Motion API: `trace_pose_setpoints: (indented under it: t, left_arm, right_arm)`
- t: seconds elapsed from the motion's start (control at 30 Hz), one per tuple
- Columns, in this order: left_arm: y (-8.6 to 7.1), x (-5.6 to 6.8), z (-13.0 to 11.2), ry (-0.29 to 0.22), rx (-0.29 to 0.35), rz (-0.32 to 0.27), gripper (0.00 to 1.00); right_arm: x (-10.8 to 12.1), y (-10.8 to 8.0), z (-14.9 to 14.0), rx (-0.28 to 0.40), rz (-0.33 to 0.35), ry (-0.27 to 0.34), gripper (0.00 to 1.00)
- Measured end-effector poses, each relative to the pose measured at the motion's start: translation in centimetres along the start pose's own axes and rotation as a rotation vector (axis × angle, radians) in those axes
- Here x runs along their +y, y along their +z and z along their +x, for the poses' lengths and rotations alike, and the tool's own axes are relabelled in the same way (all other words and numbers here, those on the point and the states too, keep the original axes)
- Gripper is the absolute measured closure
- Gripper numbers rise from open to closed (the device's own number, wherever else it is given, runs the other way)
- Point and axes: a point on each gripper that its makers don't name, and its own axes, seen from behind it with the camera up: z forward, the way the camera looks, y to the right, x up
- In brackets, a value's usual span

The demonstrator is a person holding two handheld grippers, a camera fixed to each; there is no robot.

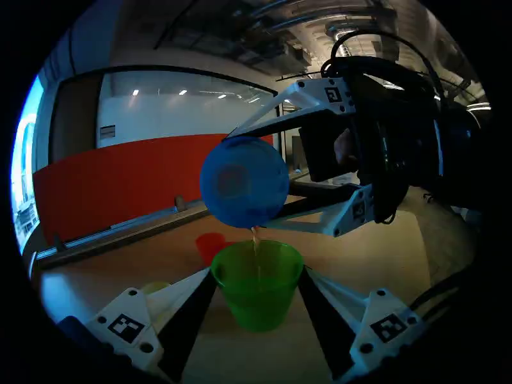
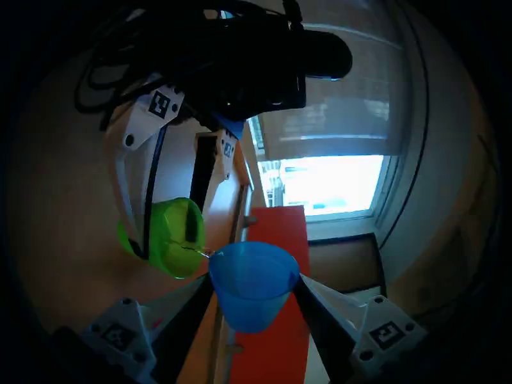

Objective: Pour water

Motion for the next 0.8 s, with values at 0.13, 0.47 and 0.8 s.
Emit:
trace_pose_setpoints:
  t: [0.13,0.47,0.8]
  left_arm:
    - [0.01,-0.04,0.01,0.001,0.000,0.001,0.13]
    - [0.02,-0.03,0.06,0.000,0.001,0.000,0.13]
    - [-0.02,-0.05,0.02,0.002,0.001,0.001,0.13]
  right_arm:
    - [0.03,-0.05,0.04,-0.002,-0.004,-0.012,0.10]
    - [-0.08,-0.09,0.28,-0.002,-0.006,-0.035,0.10]
    - [-0.19,0.05,0.48,-0.002,-0.004,-0.074,0.10]
